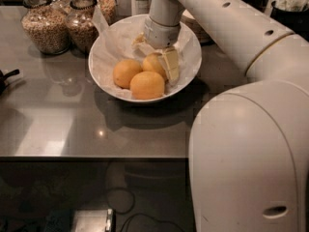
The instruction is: Pick orange from white bowl
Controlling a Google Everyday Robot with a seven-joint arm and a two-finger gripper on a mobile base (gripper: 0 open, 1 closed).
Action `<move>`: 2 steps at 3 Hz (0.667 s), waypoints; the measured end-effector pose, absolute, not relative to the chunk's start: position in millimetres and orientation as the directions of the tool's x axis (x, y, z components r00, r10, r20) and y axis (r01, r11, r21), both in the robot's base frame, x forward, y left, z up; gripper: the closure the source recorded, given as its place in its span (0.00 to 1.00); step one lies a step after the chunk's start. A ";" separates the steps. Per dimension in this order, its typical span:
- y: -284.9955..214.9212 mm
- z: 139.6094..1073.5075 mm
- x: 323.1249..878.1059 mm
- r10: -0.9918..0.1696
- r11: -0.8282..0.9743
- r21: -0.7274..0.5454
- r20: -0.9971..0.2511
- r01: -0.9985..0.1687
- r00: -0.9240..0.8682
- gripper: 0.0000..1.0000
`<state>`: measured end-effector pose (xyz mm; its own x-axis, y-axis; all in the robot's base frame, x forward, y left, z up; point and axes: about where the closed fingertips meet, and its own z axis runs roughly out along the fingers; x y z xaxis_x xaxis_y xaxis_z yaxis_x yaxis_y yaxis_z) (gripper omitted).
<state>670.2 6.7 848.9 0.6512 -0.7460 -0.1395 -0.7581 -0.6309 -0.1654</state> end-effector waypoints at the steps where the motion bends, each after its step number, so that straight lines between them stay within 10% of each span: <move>1: 12.8 842.8 668.5 -0.724 -0.656 -0.158 -0.145 -0.738 0.675 0.19; 2: 13.8 844.4 668.1 -0.720 -0.660 -0.156 -0.149 -0.735 0.678 0.42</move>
Offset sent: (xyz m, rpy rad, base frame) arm -0.0137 0.0036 -0.0117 -0.0130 0.0585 0.0700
